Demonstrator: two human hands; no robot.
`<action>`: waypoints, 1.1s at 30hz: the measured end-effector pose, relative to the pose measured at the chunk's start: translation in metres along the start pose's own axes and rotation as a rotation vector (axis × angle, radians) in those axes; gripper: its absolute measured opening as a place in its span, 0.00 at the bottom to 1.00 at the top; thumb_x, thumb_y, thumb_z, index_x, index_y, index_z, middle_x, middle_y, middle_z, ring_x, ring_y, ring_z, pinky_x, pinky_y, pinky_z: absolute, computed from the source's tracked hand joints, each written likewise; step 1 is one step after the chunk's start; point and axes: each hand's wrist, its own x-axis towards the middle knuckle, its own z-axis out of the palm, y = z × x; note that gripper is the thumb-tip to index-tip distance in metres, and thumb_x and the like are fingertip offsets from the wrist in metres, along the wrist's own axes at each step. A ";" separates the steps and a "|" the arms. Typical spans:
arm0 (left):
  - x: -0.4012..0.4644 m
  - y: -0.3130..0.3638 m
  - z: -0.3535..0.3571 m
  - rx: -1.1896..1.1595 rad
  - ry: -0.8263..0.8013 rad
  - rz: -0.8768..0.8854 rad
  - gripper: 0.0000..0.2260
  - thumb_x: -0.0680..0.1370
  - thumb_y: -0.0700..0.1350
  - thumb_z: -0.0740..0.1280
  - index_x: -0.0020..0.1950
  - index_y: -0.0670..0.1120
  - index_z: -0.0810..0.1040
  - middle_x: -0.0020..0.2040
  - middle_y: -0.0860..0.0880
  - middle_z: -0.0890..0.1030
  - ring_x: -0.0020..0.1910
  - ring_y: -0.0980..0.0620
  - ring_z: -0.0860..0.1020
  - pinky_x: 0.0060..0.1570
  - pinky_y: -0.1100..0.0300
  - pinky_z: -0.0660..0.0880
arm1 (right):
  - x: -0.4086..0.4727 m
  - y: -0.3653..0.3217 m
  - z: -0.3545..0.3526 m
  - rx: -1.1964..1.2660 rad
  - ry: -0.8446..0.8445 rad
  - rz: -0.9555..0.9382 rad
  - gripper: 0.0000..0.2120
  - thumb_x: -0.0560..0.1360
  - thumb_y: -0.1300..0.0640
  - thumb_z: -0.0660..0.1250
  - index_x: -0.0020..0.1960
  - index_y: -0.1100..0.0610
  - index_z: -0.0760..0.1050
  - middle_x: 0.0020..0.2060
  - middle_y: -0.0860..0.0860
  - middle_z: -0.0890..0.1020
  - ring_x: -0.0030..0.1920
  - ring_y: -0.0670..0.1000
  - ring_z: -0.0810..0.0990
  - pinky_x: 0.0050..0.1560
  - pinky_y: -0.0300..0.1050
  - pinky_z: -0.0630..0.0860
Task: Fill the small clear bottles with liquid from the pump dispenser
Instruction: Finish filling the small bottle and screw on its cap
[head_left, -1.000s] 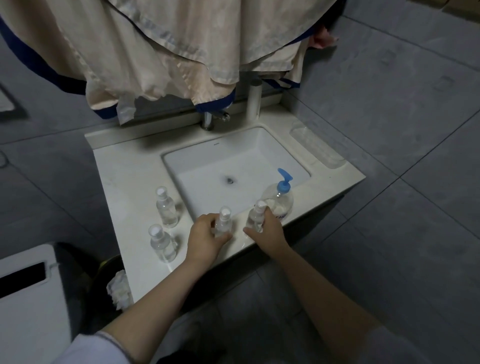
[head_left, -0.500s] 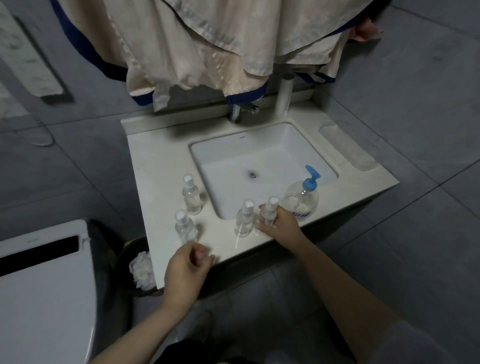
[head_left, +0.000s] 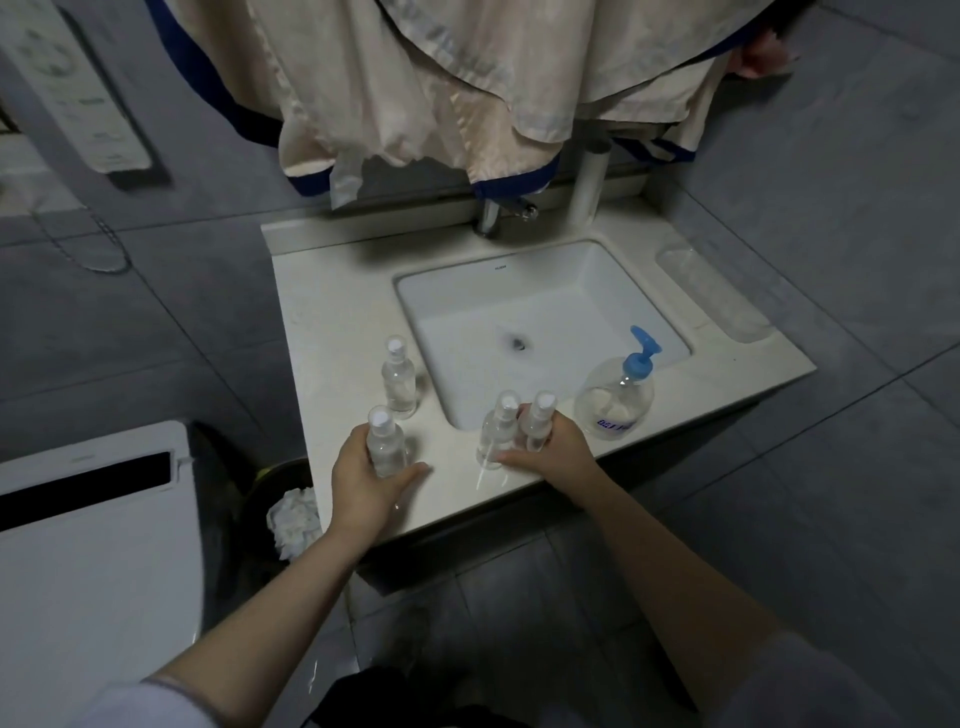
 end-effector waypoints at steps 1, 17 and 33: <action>0.002 0.000 0.002 -0.013 0.018 -0.011 0.19 0.63 0.44 0.79 0.46 0.45 0.73 0.42 0.47 0.78 0.42 0.49 0.76 0.39 0.65 0.70 | 0.000 0.000 0.004 0.016 0.007 -0.007 0.22 0.63 0.58 0.80 0.55 0.56 0.77 0.45 0.47 0.82 0.43 0.38 0.79 0.44 0.27 0.72; 0.034 -0.006 -0.001 0.033 -0.205 0.141 0.25 0.66 0.38 0.76 0.59 0.54 0.76 0.76 0.49 0.39 0.74 0.55 0.47 0.68 0.60 0.54 | 0.008 0.000 0.028 0.214 0.073 0.039 0.13 0.67 0.60 0.77 0.50 0.57 0.80 0.40 0.46 0.82 0.41 0.42 0.80 0.42 0.32 0.74; 0.050 0.023 0.011 -0.012 -0.334 0.180 0.18 0.63 0.44 0.68 0.49 0.60 0.76 0.70 0.48 0.55 0.70 0.57 0.56 0.69 0.61 0.57 | 0.016 -0.002 0.024 0.173 0.124 0.092 0.16 0.68 0.60 0.76 0.54 0.62 0.78 0.48 0.57 0.83 0.47 0.53 0.81 0.47 0.43 0.77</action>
